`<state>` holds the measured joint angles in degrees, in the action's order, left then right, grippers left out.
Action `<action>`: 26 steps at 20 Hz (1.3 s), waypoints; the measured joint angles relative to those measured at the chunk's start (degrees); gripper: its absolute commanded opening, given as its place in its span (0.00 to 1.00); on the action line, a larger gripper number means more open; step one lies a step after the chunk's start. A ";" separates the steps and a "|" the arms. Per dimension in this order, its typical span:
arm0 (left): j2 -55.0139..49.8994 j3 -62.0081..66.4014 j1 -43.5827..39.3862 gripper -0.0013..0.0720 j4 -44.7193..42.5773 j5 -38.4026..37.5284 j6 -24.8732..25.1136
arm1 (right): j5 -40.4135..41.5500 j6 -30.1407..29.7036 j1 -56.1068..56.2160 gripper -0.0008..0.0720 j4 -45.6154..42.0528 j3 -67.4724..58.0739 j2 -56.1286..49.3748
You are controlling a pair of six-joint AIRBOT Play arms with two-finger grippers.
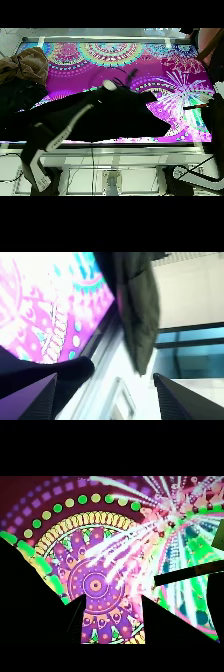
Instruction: Fold the clothes and pants, and hang the long-sleeved shirts on hangers.
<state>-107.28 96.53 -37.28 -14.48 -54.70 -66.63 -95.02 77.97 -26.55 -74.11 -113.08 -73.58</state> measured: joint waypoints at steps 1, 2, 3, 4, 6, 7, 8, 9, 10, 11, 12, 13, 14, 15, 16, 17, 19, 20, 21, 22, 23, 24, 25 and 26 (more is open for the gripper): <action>1.42 0.04 3.63 0.97 -0.11 -3.52 0.02 | -0.28 -0.42 0.00 0.54 0.83 1.62 0.13; 3.13 -0.11 7.39 0.80 -0.24 -7.23 0.07 | -0.59 -0.85 0.00 0.54 1.66 3.82 0.46; 5.18 -0.74 11.32 0.59 -0.24 -11.04 0.35 | -0.55 -1.27 0.00 0.54 2.69 6.88 0.96; 7.72 -2.10 15.34 0.48 -0.39 -14.69 0.87 | -0.46 -1.57 0.11 0.54 4.04 10.36 1.44; 13.70 -6.80 22.62 0.48 -0.44 -20.31 2.40 | 1.01 -2.80 1.33 0.49 9.14 18.43 2.43; 16.92 -9.97 25.77 0.48 -0.44 -22.58 3.17 | 2.34 -4.04 3.15 0.49 12.28 22.47 2.71; 20.39 -13.68 28.81 0.48 -0.48 -24.06 3.80 | 3.93 -5.33 5.77 0.49 14.14 25.94 2.84; 24.44 -18.10 32.06 0.48 -0.50 -25.31 4.42 | 6.10 -6.47 9.01 0.49 14.75 28.85 2.89; 28.65 -22.84 35.28 0.48 -0.50 -26.34 5.11 | 9.33 -7.41 13.49 0.49 14.23 31.34 2.54; 32.57 -27.30 38.29 0.48 -1.29 -27.08 5.40 | 12.70 -8.13 18.71 0.50 12.79 33.16 1.75; 36.52 -31.56 41.48 0.48 -2.75 -27.58 5.46 | 16.33 -8.68 24.20 0.58 10.23 34.36 0.66; 40.83 -35.74 45.09 0.48 -5.35 -27.91 5.07 | 19.91 -8.98 29.27 0.68 7.23 35.06 -0.79; 44.70 -39.12 48.50 0.48 -9.03 -28.17 4.02 | 23.08 -9.05 34.12 0.68 3.76 35.36 -2.58; 48.78 -42.10 52.37 0.48 -13.94 -28.57 2.60 | 26.23 -8.96 38.82 0.68 0.22 35.21 -4.79; 52.76 -44.24 56.30 0.48 -18.78 -28.83 1.27 | 28.48 -8.46 42.45 0.72 -2.78 34.64 -7.23; 56.19 -45.75 59.98 0.48 -23.41 -28.89 0.28 | 30.05 -7.78 45.55 0.77 -5.77 33.57 -10.08; 62.79 -47.63 67.63 0.49 -31.47 -28.74 -1.18 | 31.69 -6.27 49.16 0.77 -9.51 30.77 -15.74; 65.46 -48.19 70.88 0.48 -34.56 -28.41 -1.95 | 31.52 -5.49 50.45 0.77 -10.75 28.89 -18.93; 68.06 -48.63 74.10 0.49 -37.22 -27.74 -2.16 | 30.69 -5.05 51.23 0.77 -11.56 27.41 -21.40; 70.10 -48.94 76.87 0.48 -39.32 -27.32 -2.40 | 29.59 -4.76 51.82 0.77 -12.15 26.16 -23.56; 71.69 -49.18 79.36 0.48 -40.85 -26.56 -2.51 | 28.98 -4.44 52.28 0.77 -12.63 25.11 -25.35; 72.74 -49.33 81.33 0.48 -42.07 -25.81 -2.69 | 28.70 -4.26 52.59 0.77 -12.83 24.37 -26.62; 73.40 -49.46 82.97 0.48 -42.91 -24.96 -2.97 | 28.76 -4.20 52.83 0.77 -12.76 23.87 -27.71; 73.92 -49.53 84.48 0.48 -43.54 -23.71 -3.02 | 28.83 -4.13 52.98 0.77 -12.48 23.47 -28.50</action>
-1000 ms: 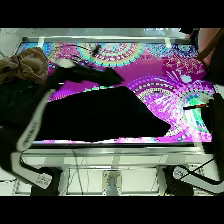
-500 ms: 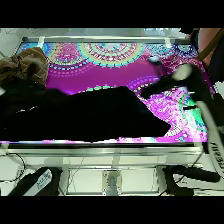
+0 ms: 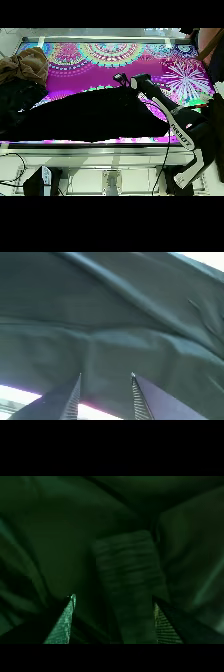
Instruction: Fold the clothes and pants, and hang the long-sleeved shirts on hangers.
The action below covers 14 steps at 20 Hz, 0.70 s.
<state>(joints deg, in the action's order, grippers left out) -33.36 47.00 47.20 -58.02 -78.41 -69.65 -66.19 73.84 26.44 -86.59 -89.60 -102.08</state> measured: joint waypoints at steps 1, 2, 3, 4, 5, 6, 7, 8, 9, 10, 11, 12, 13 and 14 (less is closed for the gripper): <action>0.26 -0.07 1.14 0.48 -0.48 1.16 -0.02 | 0.15 0.09 0.15 0.77 0.31 -0.31 -0.70; 0.39 -0.13 1.92 0.49 -0.85 2.12 -0.07 | 0.17 0.11 0.26 0.77 0.50 -0.48 -1.36; 0.44 -0.15 2.49 0.48 -1.09 2.91 -0.17 | 0.04 0.11 0.33 0.76 0.50 -0.59 -1.90; 0.42 -0.17 2.95 0.48 -1.36 3.61 -0.33 | 0.15 0.15 0.44 0.76 0.50 -0.74 -2.38; 0.35 -0.17 3.26 0.48 -1.53 3.96 -0.33 | 0.22 0.17 0.59 0.75 0.48 -0.81 -2.82; 0.20 -0.20 3.50 0.48 -1.55 4.44 -0.33 | 0.28 0.24 0.76 0.75 0.50 -0.85 -3.28; 0.09 -0.20 3.63 0.48 -1.70 4.70 -0.33 | 0.61 0.39 0.87 0.75 0.24 -0.90 -3.61; 0.02 -0.20 3.78 0.48 -1.77 4.90 -0.33 | 0.90 0.70 0.87 0.71 -0.39 -0.92 -3.93; -0.04 -0.20 3.85 0.48 -1.81 4.98 -0.31 | 1.31 1.05 0.87 0.61 -1.14 -0.92 -4.24; -0.07 -0.20 3.91 0.48 -1.88 5.16 -0.31 | 1.64 1.36 0.87 0.52 -2.05 -0.94 -4.52; -0.09 -0.20 3.96 0.48 -1.92 5.25 -0.31 | 2.05 1.49 0.85 0.31 -2.71 -0.98 -4.72; -0.13 -0.20 3.98 0.48 -1.92 5.31 -0.28 | 2.43 1.66 0.79 0.05 -3.48 -0.98 -4.94; -0.15 -0.20 4.02 0.48 -1.95 5.38 -0.28 | 2.73 1.84 0.72 0.06 -3.72 -1.03 -5.07; -0.15 -0.20 4.02 0.48 -1.95 5.40 -0.28 | 2.97 1.88 0.61 0.06 -4.24 -1.20 -5.16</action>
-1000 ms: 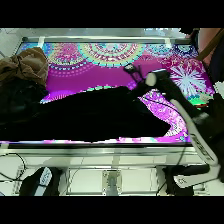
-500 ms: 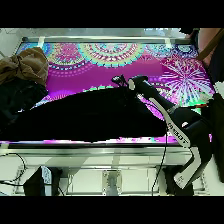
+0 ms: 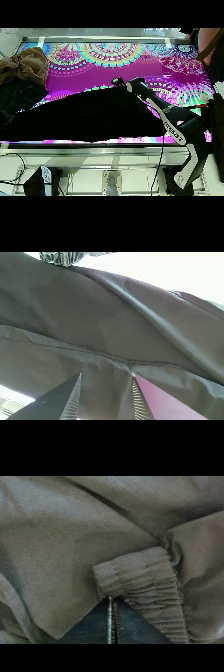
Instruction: Fold the clothes and pants, and hang the long-sleeved shirts on hangers.
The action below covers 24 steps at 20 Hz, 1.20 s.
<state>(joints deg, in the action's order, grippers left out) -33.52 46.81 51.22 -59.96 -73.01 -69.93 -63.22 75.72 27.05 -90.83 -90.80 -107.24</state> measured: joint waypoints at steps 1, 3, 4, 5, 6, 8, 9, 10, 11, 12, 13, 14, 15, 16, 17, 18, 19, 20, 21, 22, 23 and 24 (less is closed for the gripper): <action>0.00 0.00 0.00 0.48 0.00 0.02 0.02 | -0.04 0.04 -0.11 0.06 -0.50 -0.46 -0.11; 0.00 0.00 0.00 0.48 -0.02 0.11 0.02 | -1.05 0.20 -0.59 0.06 -1.79 -2.89 -0.15; 0.00 0.00 0.00 0.48 -0.02 0.13 0.02 | -2.05 0.24 -0.96 0.06 -2.51 -4.81 0.02; 0.00 0.00 0.00 0.48 -0.02 0.13 0.02 | -2.99 0.28 -1.38 0.06 -3.08 -6.88 0.24; 0.00 -0.02 0.00 0.48 -0.02 0.13 0.02 | -4.24 0.31 -1.92 0.06 -4.00 -9.35 0.55; 0.00 -0.02 0.00 0.48 -0.04 0.13 0.02 | -7.08 0.33 -3.65 0.06 -6.73 -14.05 1.57; 0.00 0.00 0.00 0.48 -0.07 0.15 0.02 | -8.48 0.39 -4.98 0.06 -8.20 -16.13 2.29; 0.00 0.00 0.00 0.48 -0.04 0.13 0.02 | -10.01 0.70 -6.62 0.06 -9.29 -17.68 3.02; 0.00 -0.02 0.00 0.48 -0.04 0.13 0.02 | -11.21 1.27 -8.63 0.06 -10.25 -18.86 3.78; 0.00 0.00 0.00 0.48 -0.04 0.13 0.02 | -12.59 2.12 -11.17 0.06 -10.93 -19.78 4.52; 0.00 0.00 0.00 0.48 -0.07 0.15 0.02 | -13.81 3.02 -13.81 0.06 -11.17 -20.35 5.01; 0.00 -0.02 0.00 0.48 -0.04 0.15 0.02 | -14.80 4.04 -16.87 0.06 -11.13 -20.57 5.33; 0.00 -0.02 0.00 0.48 -0.04 0.15 0.02 | -15.61 4.96 -20.00 0.07 -10.29 -20.41 5.55; 0.00 -0.02 0.00 0.48 -0.04 0.15 0.02 | -15.98 5.57 -22.75 0.28 -8.37 -19.93 5.77; 0.00 -0.02 0.00 0.48 -0.04 0.15 0.02 | -16.52 5.55 -25.33 0.40 -4.52 -19.28 5.88; 0.00 0.00 0.00 0.48 -0.04 0.15 0.02 | -16.57 4.00 -27.02 0.40 0.94 -18.67 5.97; 0.00 -0.02 0.00 0.48 -0.02 0.15 0.02 | -16.50 2.03 -27.89 0.50 6.95 -18.21 6.03; 0.00 -0.07 0.00 0.48 -0.04 0.15 0.02 | -16.00 -0.35 -28.02 0.76 12.15 -17.84 6.08; 0.00 -0.13 0.00 0.48 -0.04 0.15 0.00 | -15.26 -2.21 -27.41 0.98 15.39 -17.59 5.97; 0.00 -0.24 0.00 0.48 -0.04 0.15 -0.13 | -14.73 -3.78 -26.12 0.96 17.59 -17.40 5.46; -0.02 -0.42 0.00 0.48 -0.07 0.15 -0.17 | -14.51 -4.90 -24.37 0.96 19.23 -17.20 4.79; -0.02 -0.52 0.00 0.48 -0.02 0.15 -0.22 | -13.90 -5.73 -22.58 0.95 20.04 -17.14 4.11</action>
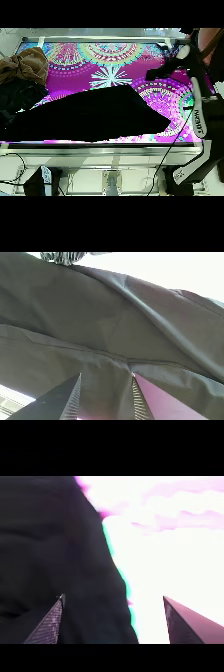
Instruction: Fold the clothes and pants, and hang the long-sleeved shirts on hangers.
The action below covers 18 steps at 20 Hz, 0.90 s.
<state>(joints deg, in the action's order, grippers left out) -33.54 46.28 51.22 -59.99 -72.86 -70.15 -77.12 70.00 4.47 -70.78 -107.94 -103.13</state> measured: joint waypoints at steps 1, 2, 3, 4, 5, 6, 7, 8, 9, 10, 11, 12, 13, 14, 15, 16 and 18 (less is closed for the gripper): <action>0.00 -0.09 0.00 0.48 -0.02 0.00 -0.17 | 1.03 -0.66 2.05 0.93 0.42 0.07 -0.66; 0.00 -0.17 0.00 0.48 -0.02 -0.02 -0.17 | 2.71 -1.14 3.93 0.93 0.61 0.09 -1.11; 0.00 -0.22 0.00 0.48 -0.02 -0.02 -0.20 | 4.96 -1.51 5.95 0.89 0.92 0.07 -1.46; 0.00 -0.26 0.00 0.48 -0.02 0.00 -0.33 | 6.88 -1.68 7.74 0.88 1.03 0.00 -1.68; 0.00 -0.26 0.00 0.48 -0.02 0.00 -0.35 | 8.44 -1.55 9.62 0.83 0.70 0.00 -1.95; 0.00 -0.28 0.00 0.48 -0.02 0.00 -0.35 | 8.94 -0.61 11.45 0.83 -0.48 0.09 -2.21; 0.00 -0.31 0.00 0.48 -0.02 0.00 -0.35 | 9.09 0.11 13.11 0.83 -2.34 0.37 -2.54; 0.00 -0.31 0.00 0.48 -0.02 0.13 -0.35 | 8.52 0.63 14.78 0.83 -4.83 0.72 -3.04; 0.00 -0.31 0.00 0.48 -0.02 0.50 -0.35 | 7.58 1.11 16.50 0.83 -7.85 1.09 -3.85; 0.00 -0.33 0.00 0.48 -0.02 0.81 -0.35 | 6.95 1.40 18.05 0.83 -10.62 1.31 -4.66; 0.00 -0.33 0.00 0.48 0.00 1.09 -0.35 | 6.21 1.66 19.67 0.83 -13.84 1.46 -5.62; 0.00 -0.31 0.00 0.48 -0.02 1.51 -0.35 | 5.81 1.88 21.05 0.83 -16.90 1.62 -6.56; 0.00 -0.31 0.00 0.48 -0.02 1.86 -0.33 | 5.29 2.32 22.32 0.83 -20.31 1.73 -7.48; 0.00 -0.33 0.00 0.48 -0.02 2.08 -0.33 | 5.09 2.89 23.32 0.83 -22.99 1.75 -8.31; 0.00 -0.33 0.00 0.48 -0.02 2.29 -0.33 | 4.90 3.56 24.04 0.83 -25.03 1.79 -9.07; 0.00 -0.33 0.00 0.48 -0.02 2.38 -0.33 | 4.61 4.15 24.65 0.83 -26.67 1.84 -9.79; 0.00 -0.31 0.00 0.48 -0.02 2.58 -0.26 | 4.46 4.90 25.44 0.81 -29.29 1.86 -10.95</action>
<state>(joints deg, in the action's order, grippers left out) -33.54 45.98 51.22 -60.01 -70.28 -70.41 -72.66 74.89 29.91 -100.07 -106.08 -114.08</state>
